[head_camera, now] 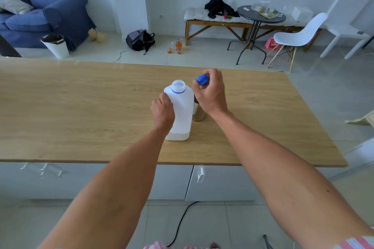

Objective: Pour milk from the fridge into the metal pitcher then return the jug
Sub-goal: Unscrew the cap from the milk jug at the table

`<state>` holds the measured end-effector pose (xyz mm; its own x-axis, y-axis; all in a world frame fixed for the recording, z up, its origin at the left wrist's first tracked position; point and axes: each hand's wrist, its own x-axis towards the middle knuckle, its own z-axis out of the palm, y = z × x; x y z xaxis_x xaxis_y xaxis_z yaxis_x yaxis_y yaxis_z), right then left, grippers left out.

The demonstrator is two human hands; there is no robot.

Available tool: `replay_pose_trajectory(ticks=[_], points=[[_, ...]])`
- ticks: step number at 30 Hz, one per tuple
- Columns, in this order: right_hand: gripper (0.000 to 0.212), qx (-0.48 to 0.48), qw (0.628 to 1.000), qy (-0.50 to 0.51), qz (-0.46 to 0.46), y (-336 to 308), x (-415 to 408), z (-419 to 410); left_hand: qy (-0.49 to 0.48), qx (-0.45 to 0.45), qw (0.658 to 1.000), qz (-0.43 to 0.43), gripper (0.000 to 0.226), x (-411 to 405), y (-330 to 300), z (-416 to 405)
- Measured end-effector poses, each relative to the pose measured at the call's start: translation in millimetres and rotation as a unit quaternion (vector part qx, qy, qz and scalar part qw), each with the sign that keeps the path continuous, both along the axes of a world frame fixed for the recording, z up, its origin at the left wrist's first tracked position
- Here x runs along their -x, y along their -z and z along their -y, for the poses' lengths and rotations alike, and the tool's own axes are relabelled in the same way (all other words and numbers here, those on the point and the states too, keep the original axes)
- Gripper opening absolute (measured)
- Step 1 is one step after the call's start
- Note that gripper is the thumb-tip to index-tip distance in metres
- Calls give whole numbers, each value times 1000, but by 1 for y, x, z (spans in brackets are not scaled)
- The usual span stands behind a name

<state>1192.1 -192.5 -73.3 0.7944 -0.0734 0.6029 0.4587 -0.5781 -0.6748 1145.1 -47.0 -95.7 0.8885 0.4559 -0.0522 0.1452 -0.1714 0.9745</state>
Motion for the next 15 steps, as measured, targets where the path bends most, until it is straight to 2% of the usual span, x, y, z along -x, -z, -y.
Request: replay_pose_trajectory(ticks=[2,4,9,15], points=[[27,-52,996,44,-60,18,7,11,-28,46,999,8,31,-1,-1,0],[24,-74,988,69,-115,38,18,20,-36,43,998,13,36,-3,0,2],[24,-100,966,69,-228,90,51,30,-33,57,998,14,38,-6,6,2],[14,-41,939,90,-331,139,61,25,-55,61,996,23,36,-8,12,5]])
